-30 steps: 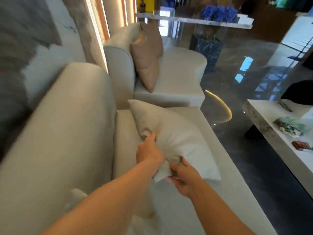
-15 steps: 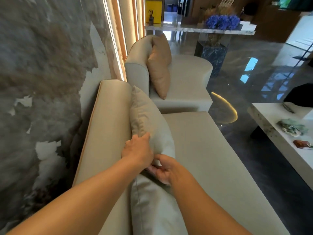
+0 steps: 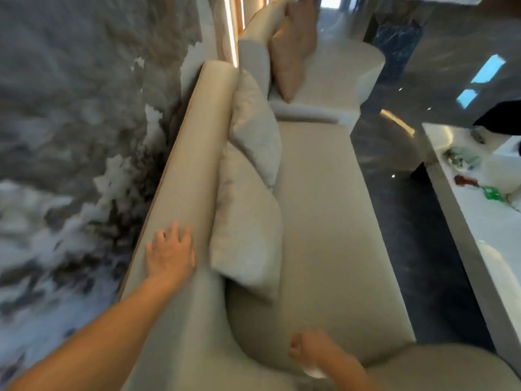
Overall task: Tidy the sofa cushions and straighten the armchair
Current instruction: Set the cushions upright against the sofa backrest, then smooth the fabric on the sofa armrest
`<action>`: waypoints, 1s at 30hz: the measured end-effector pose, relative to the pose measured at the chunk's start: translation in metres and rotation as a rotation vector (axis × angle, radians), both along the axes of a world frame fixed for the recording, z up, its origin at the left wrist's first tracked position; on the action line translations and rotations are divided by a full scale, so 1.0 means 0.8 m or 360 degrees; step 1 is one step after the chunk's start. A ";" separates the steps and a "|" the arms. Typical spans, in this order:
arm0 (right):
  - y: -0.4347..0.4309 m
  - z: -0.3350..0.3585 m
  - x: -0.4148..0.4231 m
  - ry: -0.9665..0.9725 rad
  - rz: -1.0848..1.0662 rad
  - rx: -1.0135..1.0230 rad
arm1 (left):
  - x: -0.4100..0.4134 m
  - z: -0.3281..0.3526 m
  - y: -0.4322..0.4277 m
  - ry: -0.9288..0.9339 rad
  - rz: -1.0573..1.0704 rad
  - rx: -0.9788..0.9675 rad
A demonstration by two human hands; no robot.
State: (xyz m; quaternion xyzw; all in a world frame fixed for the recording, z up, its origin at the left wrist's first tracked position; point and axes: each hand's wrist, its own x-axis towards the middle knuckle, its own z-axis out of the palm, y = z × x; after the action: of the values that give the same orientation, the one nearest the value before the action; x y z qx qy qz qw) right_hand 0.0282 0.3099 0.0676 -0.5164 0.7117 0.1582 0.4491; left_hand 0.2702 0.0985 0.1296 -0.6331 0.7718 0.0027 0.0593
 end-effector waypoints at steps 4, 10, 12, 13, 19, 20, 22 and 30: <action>0.114 0.037 0.024 0.0198 0.0028 -0.0194 | 0.025 -0.001 0.160 -0.0112 0.0091 0.0318; 0.188 0.060 0.037 0.0382 0.0018 -0.0559 | 0.039 -0.011 0.307 0.0184 0.0392 0.0351; 0.197 0.056 0.042 0.0461 -0.0015 -0.0615 | 0.036 -0.021 0.329 0.0278 0.0479 0.0291; 0.199 0.053 0.046 0.0500 -0.0040 -0.0634 | 0.035 -0.027 0.335 0.0314 0.0495 0.0246; 0.207 0.027 0.063 0.0719 -0.0224 -0.0990 | 0.042 -0.063 0.332 0.0413 0.0402 -0.0001; 0.209 0.029 0.066 0.0729 -0.0226 -0.0986 | 0.043 -0.062 0.330 0.0430 0.0397 0.0010; 0.211 0.037 0.076 0.0697 -0.0245 -0.0958 | 0.048 -0.061 0.327 0.0440 0.0388 0.0004; 0.198 0.051 0.128 0.0654 -0.0309 -0.0840 | 0.091 -0.056 0.302 0.0402 0.0405 0.0008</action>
State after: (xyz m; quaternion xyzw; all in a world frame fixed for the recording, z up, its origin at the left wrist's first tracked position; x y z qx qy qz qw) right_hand 0.1306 0.4682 0.1081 -0.5020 0.8495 0.0259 0.1603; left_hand 0.3431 0.3403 0.0849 -0.7201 0.6868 0.0916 -0.0373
